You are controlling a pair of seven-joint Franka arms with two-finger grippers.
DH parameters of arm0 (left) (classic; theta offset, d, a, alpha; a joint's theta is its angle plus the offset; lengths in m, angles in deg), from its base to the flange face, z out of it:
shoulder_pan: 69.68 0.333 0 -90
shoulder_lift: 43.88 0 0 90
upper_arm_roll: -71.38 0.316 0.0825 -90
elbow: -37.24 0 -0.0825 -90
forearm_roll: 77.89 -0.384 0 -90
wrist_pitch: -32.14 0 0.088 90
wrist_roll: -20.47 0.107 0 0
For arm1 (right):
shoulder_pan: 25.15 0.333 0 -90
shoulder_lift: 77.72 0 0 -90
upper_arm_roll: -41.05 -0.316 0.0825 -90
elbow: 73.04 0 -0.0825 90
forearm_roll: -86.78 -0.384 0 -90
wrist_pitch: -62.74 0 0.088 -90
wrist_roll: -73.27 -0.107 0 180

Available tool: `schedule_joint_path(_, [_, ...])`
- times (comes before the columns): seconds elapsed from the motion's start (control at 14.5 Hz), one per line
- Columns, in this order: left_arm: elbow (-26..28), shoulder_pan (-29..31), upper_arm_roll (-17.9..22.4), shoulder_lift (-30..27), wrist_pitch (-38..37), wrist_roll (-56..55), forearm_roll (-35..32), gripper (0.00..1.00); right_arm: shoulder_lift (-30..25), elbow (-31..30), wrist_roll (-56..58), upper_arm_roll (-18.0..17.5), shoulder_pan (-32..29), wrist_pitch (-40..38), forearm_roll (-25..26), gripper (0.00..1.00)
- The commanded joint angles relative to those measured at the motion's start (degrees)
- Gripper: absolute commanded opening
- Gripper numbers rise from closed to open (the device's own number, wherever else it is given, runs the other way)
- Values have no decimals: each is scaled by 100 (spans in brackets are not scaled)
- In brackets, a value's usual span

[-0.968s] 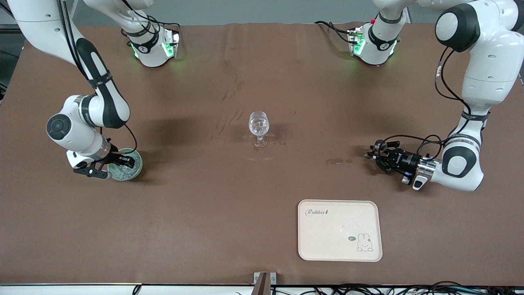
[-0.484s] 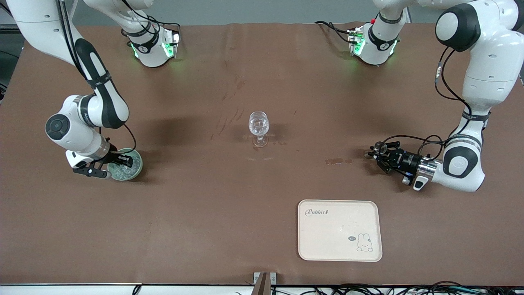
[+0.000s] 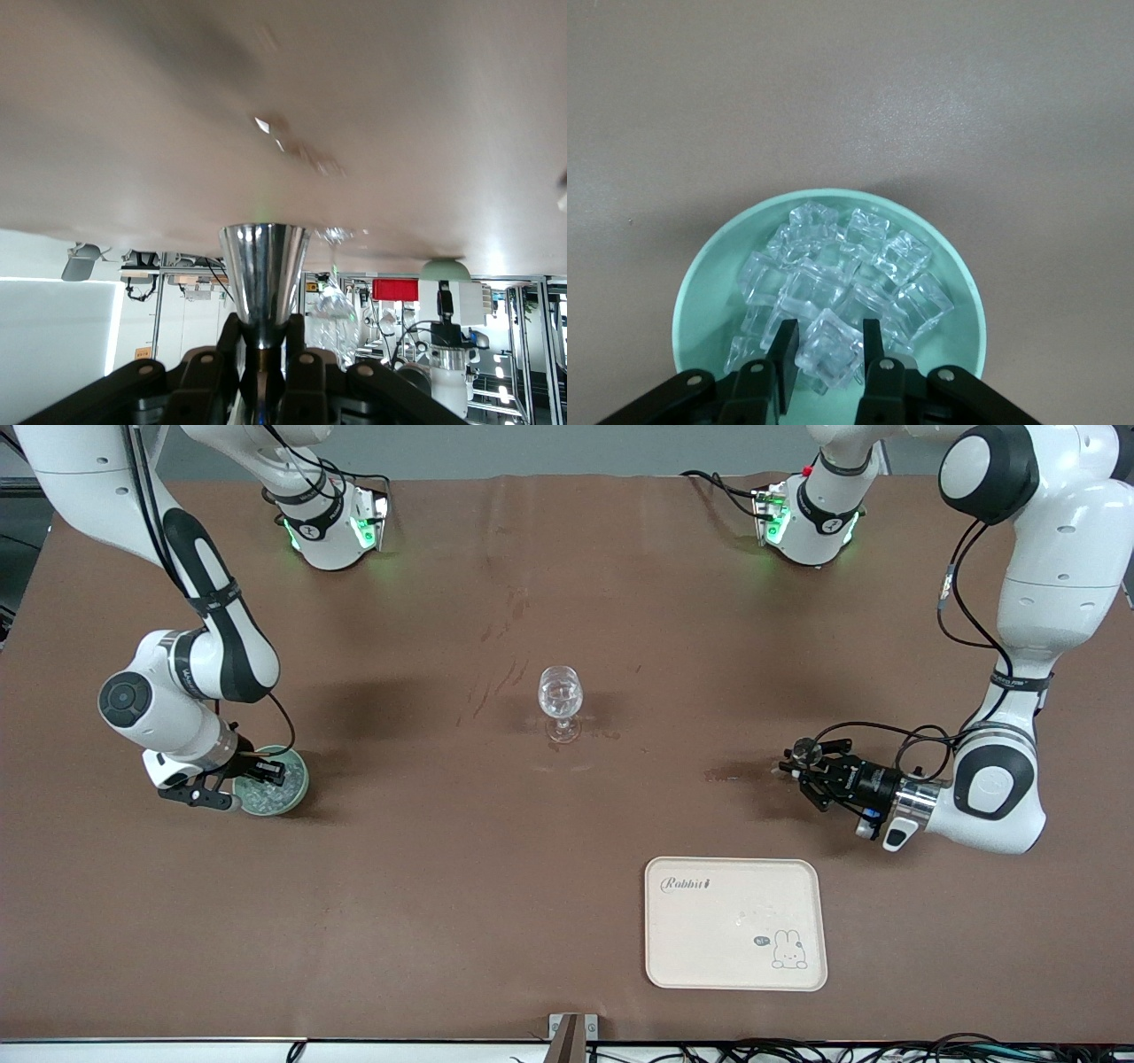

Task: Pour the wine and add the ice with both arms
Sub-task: 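Carry the metal jigger over the wine glass with the left gripper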

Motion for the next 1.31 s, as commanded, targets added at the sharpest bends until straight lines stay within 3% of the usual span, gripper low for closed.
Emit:
schedule_joint_path(0.0, [-20, -319, -180, -281, 175, -478, 156, 1, -89, 103, 154, -44, -66, -218, -39, 1])
schedule_joint_path(0.21, [50, -390, -751, -431, 614, -943, 393, 1, -377, 919, 199, -35, -57, -1526, -39, 0])
schedule_joint_path(0.41, [243, -513, -1235, -703, 1202, -1532, 368, 1, -773, 1649, 190, -9, -127, -2353, -47, 0])
schedule_joint_path(0.9, [955, -1830, -1254, -1933, 2136, -2851, -115, 0, -1345, 3652, 208, 70, -198, -5094, 23, 0])
schedule_joint_path(1.04, [1008, -2120, -1236, -2144, 2206, -3307, -326, 0, -1573, 3909, 208, 157, -198, -5641, 14, 0])
schedule_joint_path(1.24, [930, -2516, -1271, -2198, 2233, -4282, -1335, 0, -1873, 4181, 208, 80, -416, -6318, -21, 0])
